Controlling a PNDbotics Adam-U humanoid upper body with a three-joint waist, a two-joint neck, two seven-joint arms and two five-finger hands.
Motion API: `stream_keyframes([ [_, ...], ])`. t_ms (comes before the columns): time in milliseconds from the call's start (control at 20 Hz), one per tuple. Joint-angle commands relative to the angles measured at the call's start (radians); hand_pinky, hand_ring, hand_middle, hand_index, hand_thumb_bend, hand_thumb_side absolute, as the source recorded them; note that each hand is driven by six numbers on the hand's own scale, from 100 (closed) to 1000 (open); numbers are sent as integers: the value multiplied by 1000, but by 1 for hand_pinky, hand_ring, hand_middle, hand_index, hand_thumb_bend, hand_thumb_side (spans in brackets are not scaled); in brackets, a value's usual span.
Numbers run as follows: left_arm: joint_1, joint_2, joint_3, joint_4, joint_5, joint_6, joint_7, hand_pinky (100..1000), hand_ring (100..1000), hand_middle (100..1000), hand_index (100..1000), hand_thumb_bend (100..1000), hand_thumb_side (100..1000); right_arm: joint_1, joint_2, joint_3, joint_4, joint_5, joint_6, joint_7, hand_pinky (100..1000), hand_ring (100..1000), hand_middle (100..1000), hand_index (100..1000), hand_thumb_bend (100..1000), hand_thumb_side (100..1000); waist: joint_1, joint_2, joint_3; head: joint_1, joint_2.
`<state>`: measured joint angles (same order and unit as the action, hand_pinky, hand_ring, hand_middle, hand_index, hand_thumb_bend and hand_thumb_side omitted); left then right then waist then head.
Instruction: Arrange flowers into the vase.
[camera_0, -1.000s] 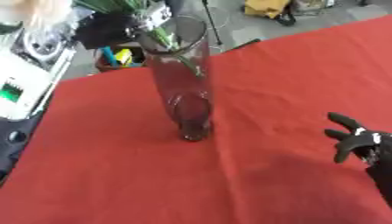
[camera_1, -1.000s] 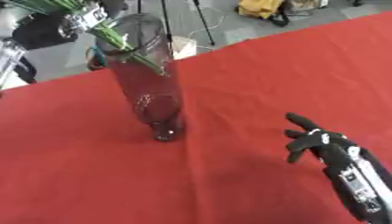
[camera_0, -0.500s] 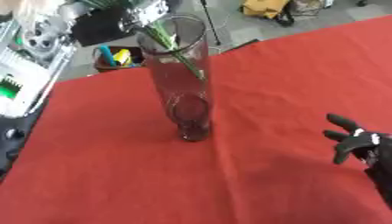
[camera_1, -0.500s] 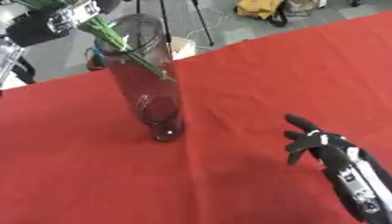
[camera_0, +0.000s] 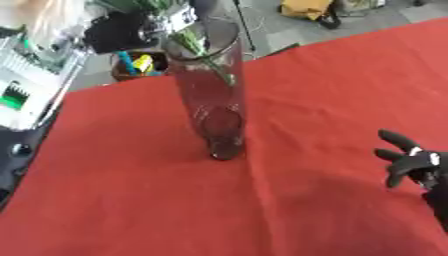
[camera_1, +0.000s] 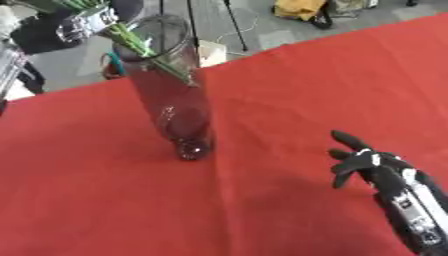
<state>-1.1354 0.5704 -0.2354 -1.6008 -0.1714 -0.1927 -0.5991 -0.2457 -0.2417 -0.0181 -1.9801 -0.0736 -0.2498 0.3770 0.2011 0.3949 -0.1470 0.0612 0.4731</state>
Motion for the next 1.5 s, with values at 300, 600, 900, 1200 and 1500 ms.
stream_keyframes([
  [300, -8, 44, 21, -7, -1, -37, -95, 968, 1000, 1000, 1000, 100, 1000, -1, -13, 3, -20, 0, 2, 7, 922, 1000, 468, 667, 100, 906, -6, -29, 9, 12, 5],
  [600, -5, 53, 31, -8, 2, -35, -98, 992, 1000, 1000, 1000, 100, 1000, 0, -13, 4, -20, 0, 6, 10, 923, 1000, 465, 665, 100, 905, -6, -29, 13, 12, 4],
  [900, 0, 55, 32, -3, -39, -35, -69, 992, 1000, 1000, 1000, 100, 1000, -1, -13, 5, -20, -1, 7, 12, 924, 1000, 464, 665, 100, 904, -5, -27, 13, 11, 2],
  [1200, 5, 59, 32, 1, -50, -29, -58, 988, 1000, 1000, 1000, 100, 1000, -1, -12, 7, -20, 0, 8, 14, 925, 1000, 463, 665, 100, 904, -5, -25, 10, 8, -2],
  [1500, -4, 55, 34, 49, -55, 3, -66, 974, 1000, 1000, 1000, 100, 1000, -1, -11, 9, -20, 2, 10, 19, 926, 1000, 461, 664, 100, 901, 0, -24, 3, 11, -12],
])
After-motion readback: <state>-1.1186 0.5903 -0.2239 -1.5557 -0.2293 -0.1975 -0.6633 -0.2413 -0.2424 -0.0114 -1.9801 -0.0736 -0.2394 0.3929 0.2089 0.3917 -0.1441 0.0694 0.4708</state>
